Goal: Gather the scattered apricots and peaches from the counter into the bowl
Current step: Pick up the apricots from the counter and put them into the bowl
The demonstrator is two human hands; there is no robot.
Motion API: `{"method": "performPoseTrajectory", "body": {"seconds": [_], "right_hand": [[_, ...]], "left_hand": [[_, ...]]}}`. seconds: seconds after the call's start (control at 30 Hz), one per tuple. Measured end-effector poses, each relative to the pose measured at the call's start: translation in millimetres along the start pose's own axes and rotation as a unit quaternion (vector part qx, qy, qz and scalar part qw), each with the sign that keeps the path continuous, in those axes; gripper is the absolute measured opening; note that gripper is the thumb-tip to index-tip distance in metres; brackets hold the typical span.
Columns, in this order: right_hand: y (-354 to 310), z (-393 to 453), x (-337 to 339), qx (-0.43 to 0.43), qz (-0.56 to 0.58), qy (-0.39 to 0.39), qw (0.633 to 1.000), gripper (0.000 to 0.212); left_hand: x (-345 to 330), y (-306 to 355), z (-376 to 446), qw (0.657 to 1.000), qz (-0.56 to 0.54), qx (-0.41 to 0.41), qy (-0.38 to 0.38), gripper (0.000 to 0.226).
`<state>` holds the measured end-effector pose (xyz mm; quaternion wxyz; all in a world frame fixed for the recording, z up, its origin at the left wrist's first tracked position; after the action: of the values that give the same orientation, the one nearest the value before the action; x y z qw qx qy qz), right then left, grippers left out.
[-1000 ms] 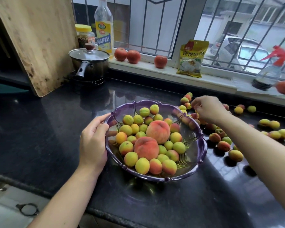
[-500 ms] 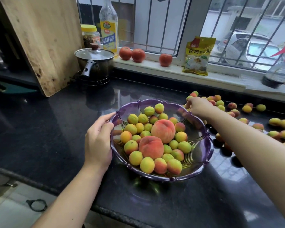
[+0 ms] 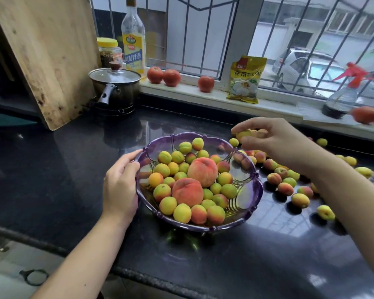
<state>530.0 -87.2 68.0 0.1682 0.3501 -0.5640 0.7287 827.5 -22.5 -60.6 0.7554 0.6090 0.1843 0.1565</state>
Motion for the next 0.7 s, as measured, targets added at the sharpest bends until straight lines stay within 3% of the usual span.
{"method": "performPoseTrajectory", "body": {"seconds": [0.1,0.27,0.4,0.5,0.7], "right_hand": [[-4.5,4.5,-3.3,0.031,-0.104,0.003,0.994,0.045],[-5.9,34.5,-36.6,0.103,-0.328,-0.004,0.939,0.033],[-1.0,52.6,-60.7,0.152,-0.422,-0.009,0.894,0.031],[-6.0,55.0,-63.0,0.198,-0.425,0.022,0.883,0.023],[1.8,58.6,-72.5,0.217,-0.399,0.008,0.891,0.021]], "left_hand": [[0.1,2.2,-0.7,1.0,-0.006,0.0,0.002,0.029],[0.3,3.6,-2.0,1.0,-0.003,0.006,0.001,0.035],[3.5,-1.8,0.8,1.0,-0.003,0.013,-0.002,0.04],[3.2,-2.8,1.6,1.0,0.005,0.007,-0.003,0.047],[3.3,-6.9,3.4,1.0,-0.001,0.008,-0.002,0.047]]}}
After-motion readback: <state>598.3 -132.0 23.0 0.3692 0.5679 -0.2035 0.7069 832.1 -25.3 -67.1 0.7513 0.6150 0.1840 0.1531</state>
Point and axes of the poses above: each hand's wrist, its own z-axis towards the middle knuckle, its own x-axis out of the back of the hand, y = z × x, the point moved 5 cm from there along z, towards the middle knuckle, and after that the axes turned 1 degree about -x, right-handed, at the moved point
